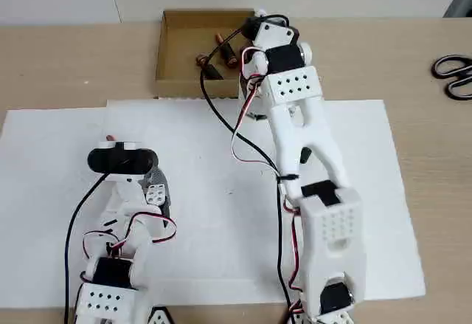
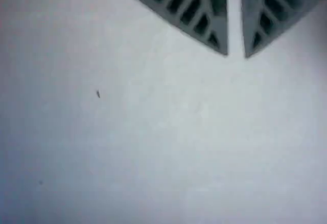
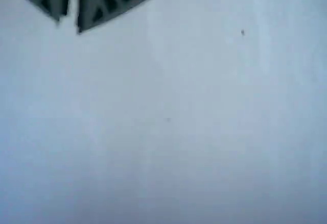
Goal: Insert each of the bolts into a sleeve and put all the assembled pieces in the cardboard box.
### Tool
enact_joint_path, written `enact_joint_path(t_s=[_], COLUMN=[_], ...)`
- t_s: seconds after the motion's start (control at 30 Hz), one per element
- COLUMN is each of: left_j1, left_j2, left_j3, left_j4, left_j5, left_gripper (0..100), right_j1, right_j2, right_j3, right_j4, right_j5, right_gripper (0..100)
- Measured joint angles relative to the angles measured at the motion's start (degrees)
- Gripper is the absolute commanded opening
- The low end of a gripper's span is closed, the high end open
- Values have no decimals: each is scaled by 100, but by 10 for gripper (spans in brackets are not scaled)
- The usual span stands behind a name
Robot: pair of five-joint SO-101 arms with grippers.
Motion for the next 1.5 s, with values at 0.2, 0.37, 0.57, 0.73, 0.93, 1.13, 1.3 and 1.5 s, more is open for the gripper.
enact_joint_path(t_s=[0.2,0.37,0.57,0.73,0.93,1.13,1.3,1.5], left_j1=[0,0,0,0,0,0,0,0], left_j2=[0,0,0,0,0,0,0,0], left_j3=[0,0,0,0,0,0,0,0], left_j4=[0,0,0,0,0,0,0,0], left_j5=[0,0,0,0,0,0,0,0], left_gripper=[6,6,6,6,6,6,6,6], right_j1=[35,220,378,457,448,466,475,633], right_j2=[-993,-1090,-1099,-1090,-765,-404,-237,-141], right_j3=[1345,1925,1969,1969,1969,1969,1969,1969], right_j4=[0,0,0,0,0,-70,-220,-457], right_j5=[0,0,0,0,0,0,0,44], right_gripper=[5,5,106,162,117,117,118,118])
